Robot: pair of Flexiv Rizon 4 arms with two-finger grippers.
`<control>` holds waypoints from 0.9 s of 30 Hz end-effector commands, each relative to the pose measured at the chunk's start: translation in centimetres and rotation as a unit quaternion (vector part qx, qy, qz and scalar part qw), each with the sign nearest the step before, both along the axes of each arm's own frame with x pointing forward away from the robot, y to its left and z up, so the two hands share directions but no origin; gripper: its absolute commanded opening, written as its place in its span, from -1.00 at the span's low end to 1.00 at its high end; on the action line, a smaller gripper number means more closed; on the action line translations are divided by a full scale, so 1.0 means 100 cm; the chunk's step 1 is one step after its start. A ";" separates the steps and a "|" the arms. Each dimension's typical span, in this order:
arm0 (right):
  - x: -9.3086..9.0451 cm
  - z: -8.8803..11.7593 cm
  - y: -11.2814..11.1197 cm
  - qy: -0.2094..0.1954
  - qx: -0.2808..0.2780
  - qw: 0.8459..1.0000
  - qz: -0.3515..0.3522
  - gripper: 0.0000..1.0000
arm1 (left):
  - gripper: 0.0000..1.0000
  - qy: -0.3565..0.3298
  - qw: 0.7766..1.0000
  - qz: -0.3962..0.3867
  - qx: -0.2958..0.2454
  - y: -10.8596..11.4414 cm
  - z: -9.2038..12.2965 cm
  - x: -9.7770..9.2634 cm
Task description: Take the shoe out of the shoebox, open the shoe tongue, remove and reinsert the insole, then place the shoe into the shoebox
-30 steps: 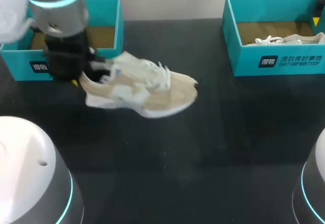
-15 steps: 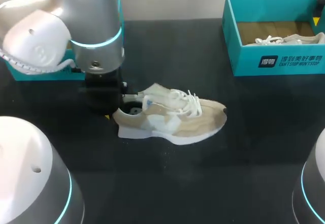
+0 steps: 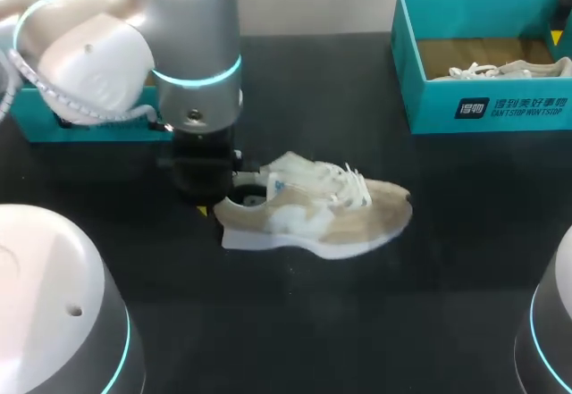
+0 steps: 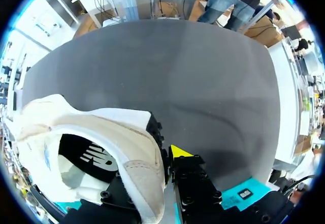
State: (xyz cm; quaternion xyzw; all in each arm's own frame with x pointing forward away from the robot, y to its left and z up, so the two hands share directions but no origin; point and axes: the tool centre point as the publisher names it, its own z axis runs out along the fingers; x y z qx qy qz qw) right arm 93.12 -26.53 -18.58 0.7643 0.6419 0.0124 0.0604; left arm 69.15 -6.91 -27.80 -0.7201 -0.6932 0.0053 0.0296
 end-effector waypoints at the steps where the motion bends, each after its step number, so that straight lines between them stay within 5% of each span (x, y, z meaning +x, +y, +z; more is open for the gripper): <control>1: 0.000 0.000 0.000 0.000 0.000 1.000 0.000 1.00 | -1.00 -0.022 0.999 -0.003 0.025 -0.032 -0.027 -0.012; 12: 0.000 0.000 0.000 0.000 0.000 1.000 0.000 1.00 | -1.00 -0.037 0.998 -0.006 0.056 -0.047 -0.065 -0.021; 27: 0.000 0.000 0.000 0.000 0.000 1.000 0.000 1.00 | -1.00 -0.044 0.997 0.012 0.067 -0.039 -0.104 -0.015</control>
